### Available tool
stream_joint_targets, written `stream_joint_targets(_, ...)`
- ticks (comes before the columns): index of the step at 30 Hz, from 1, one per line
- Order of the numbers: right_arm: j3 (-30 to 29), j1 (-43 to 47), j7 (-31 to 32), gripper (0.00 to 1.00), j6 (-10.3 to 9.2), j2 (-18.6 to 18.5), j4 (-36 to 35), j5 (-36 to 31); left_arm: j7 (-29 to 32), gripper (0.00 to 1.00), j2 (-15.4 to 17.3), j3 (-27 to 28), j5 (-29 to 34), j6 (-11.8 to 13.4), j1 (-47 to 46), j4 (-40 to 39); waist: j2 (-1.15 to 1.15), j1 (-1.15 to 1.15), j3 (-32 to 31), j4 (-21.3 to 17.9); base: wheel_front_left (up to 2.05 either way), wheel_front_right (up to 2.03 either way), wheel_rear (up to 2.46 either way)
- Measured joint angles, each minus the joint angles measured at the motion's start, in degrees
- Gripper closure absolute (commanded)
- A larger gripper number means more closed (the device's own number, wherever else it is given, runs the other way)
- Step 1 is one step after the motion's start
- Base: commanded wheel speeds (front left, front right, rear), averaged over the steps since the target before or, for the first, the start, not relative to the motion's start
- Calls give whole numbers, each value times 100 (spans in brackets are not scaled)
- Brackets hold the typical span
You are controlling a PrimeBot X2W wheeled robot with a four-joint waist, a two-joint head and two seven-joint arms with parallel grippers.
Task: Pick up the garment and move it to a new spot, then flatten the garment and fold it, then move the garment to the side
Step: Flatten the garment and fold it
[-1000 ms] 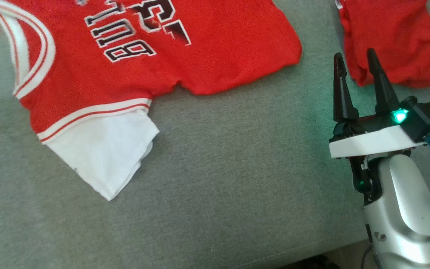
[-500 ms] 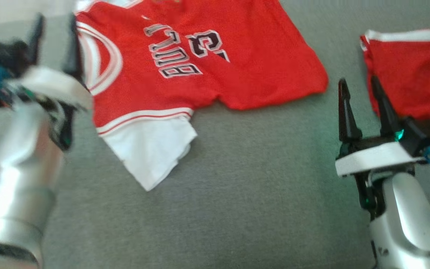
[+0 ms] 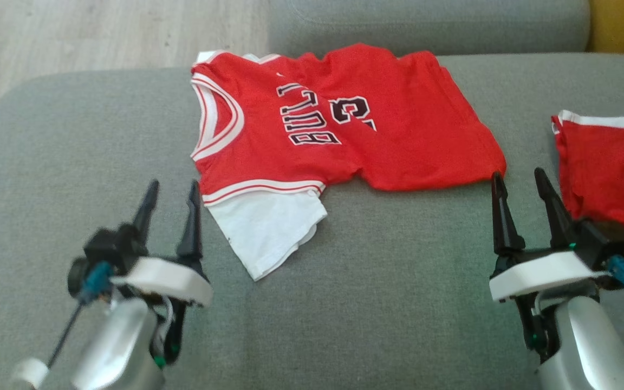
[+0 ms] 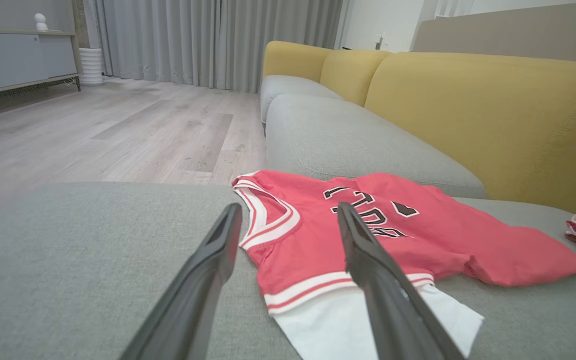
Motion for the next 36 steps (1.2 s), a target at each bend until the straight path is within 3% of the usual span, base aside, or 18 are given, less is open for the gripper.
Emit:
stream_joint_targets(10, 46, 107, -3, 0, 0, 1, 32, 98, 0, 0, -154, 104, 90, 186, 589, -381, 0, 1, -139, 100, 0, 0, 0)
stream_joint_targets(14, 67, 106, -3, 0, 0, 1, 32, 98, 83, 0, -212, 74, 62, 129, 592, -370, 0, 2, -127, 75, 0, 0, 0)
stream_joint_targets(22, 112, 86, -4, 0, 0, 1, 40, 148, 942, 0, -422, -259, -143, 8, 593, -64, 0, 2, 29, -62, 0, 0, 0)
stream_joint_targets(29, 135, 3, -40, 0, 0, 1, 53, 149, 1939, 0, -512, -339, -372, 189, 582, 243, 0, 2, 248, -258, 0, 0, 0)
stream_joint_targets(36, 130, -98, -103, 0, 0, 1, 110, 149, 2196, 0, -464, -358, -389, 246, 444, 152, 0, 2, 395, -418, 0, 0, 0)
